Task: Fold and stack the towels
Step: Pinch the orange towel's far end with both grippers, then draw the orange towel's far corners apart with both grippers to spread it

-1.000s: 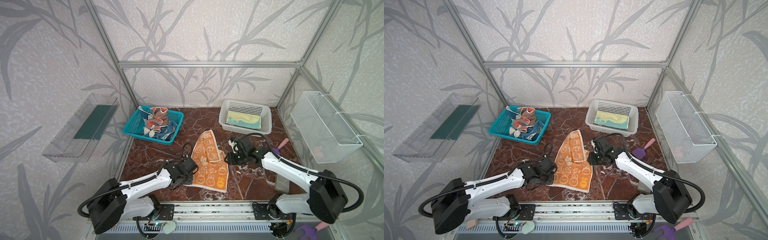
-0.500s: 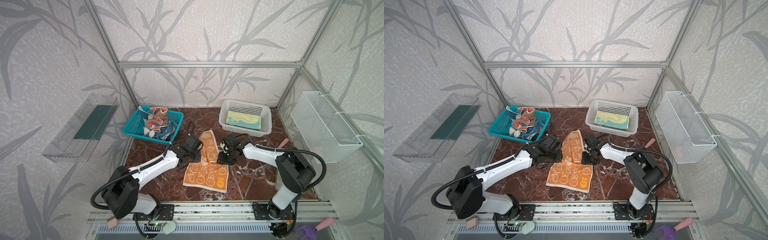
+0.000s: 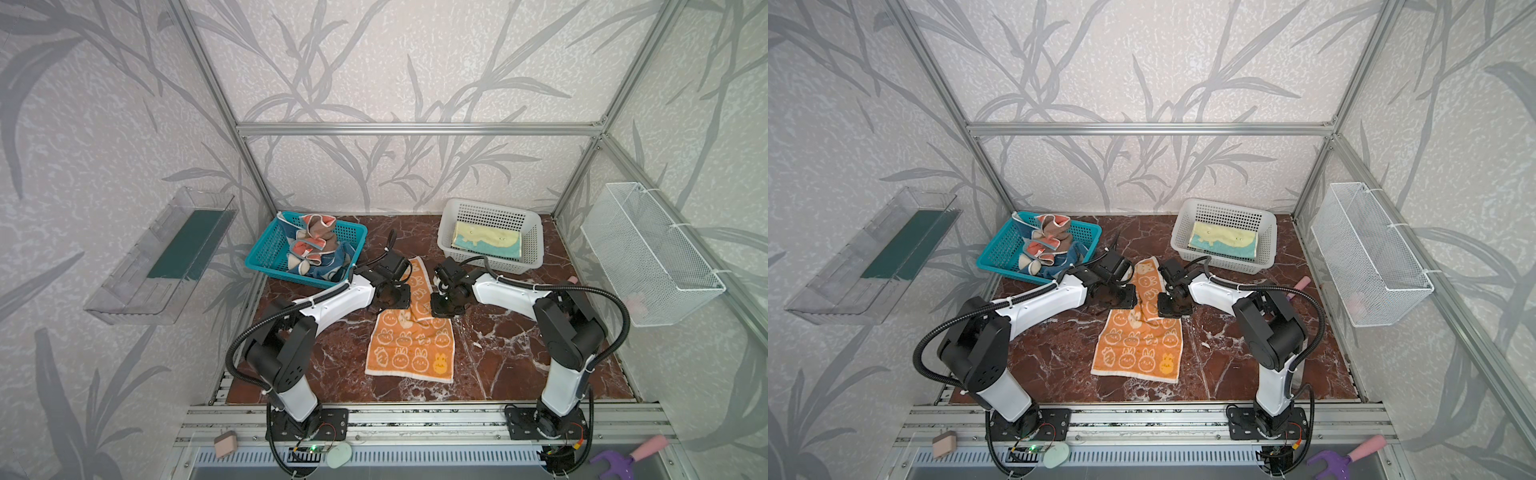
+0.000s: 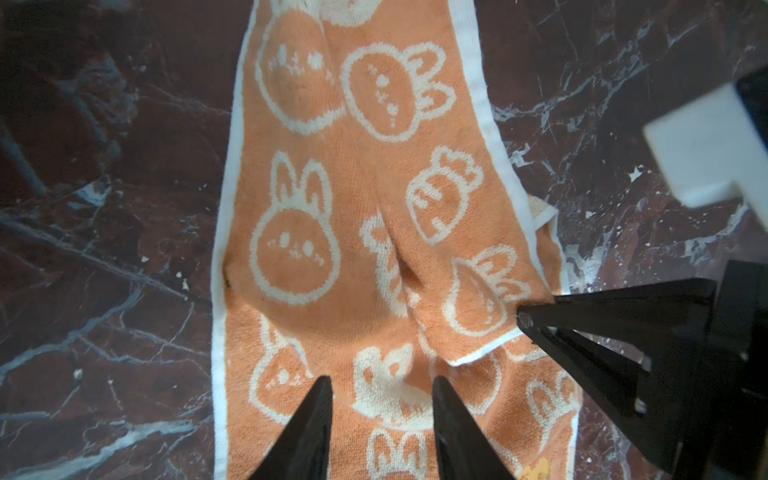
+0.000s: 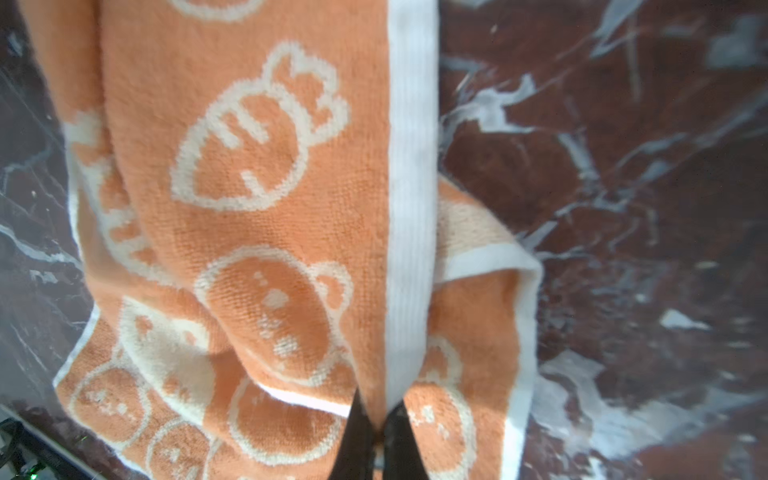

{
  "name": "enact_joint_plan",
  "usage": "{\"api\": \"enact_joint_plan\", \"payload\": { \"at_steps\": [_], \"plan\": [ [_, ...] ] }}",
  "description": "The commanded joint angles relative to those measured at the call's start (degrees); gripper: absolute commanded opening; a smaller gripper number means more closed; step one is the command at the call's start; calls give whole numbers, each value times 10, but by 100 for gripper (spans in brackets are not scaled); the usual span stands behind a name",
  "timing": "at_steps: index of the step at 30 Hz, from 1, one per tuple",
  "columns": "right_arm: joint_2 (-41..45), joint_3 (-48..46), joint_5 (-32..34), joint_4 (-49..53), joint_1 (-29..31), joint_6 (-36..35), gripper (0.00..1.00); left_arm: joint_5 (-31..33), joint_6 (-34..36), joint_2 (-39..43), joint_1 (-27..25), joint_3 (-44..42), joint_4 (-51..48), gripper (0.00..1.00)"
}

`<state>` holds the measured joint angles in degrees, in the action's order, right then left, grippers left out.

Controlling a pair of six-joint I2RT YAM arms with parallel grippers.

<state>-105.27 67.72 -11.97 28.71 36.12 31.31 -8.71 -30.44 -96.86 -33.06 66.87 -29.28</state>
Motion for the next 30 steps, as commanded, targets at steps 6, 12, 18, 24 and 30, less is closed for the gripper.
{"api": "enact_joint_plan", "payload": {
  "at_steps": [6, 12, 18, 24, 30],
  "plan": [
    [119, 44, 40, 111, 39, -197, 0, -57, -2, -1, 64, 58, 13, 42],
    [138, -25, 27, 137, 118, -274, 0, -91, -15, 16, 92, 19, 60, 42],
    [217, -182, -42, -9, 89, -151, 0, -44, 55, -42, 63, 84, 29, 41],
    [233, -303, -106, -179, 54, -4, 0, -54, 195, -195, 10, 258, -53, 45],
    [237, -383, -89, -260, 30, 146, 0, -58, 301, -293, -52, 358, -70, 51]
  ]
}}
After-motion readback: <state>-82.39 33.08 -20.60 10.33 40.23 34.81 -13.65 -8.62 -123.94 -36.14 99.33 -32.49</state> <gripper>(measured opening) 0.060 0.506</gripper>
